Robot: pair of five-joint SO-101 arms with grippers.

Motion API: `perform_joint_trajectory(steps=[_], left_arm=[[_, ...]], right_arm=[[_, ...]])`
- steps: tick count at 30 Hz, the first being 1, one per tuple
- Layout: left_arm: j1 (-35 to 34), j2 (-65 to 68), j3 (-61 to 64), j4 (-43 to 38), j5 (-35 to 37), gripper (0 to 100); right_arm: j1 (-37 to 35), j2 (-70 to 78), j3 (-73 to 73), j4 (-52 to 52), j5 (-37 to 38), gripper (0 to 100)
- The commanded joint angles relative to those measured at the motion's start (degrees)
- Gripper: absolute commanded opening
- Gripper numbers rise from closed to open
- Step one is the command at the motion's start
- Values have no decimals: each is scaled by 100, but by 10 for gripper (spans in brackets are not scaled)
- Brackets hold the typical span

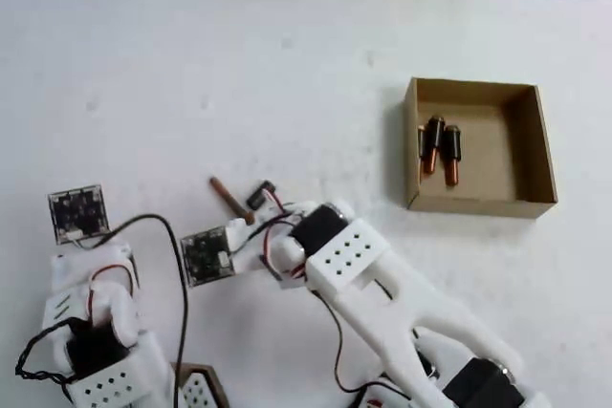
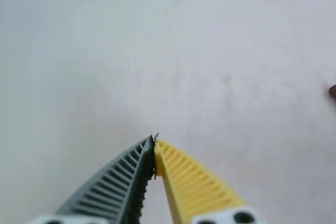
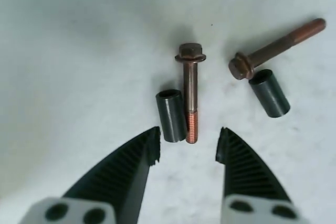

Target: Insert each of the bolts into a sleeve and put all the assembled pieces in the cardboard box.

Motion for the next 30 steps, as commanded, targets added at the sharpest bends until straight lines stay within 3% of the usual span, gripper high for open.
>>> perform_joint_trajectory(steps=[1,16,22,30], left_arm=[[-48,-57,-44,-44,-475,23],[-48,-57,-44,-26,-536,23],[-48,-57,-44,-18,-536,23],[-48,-57,-44,-9,-536,23]], right_arm=[[-189,-119,229,-549,79,166],[-207,-110,809,-1103,1099,130],[48,-110,1204,-1780,1090,131],[66,-110,1407,-1842,1134,131]])
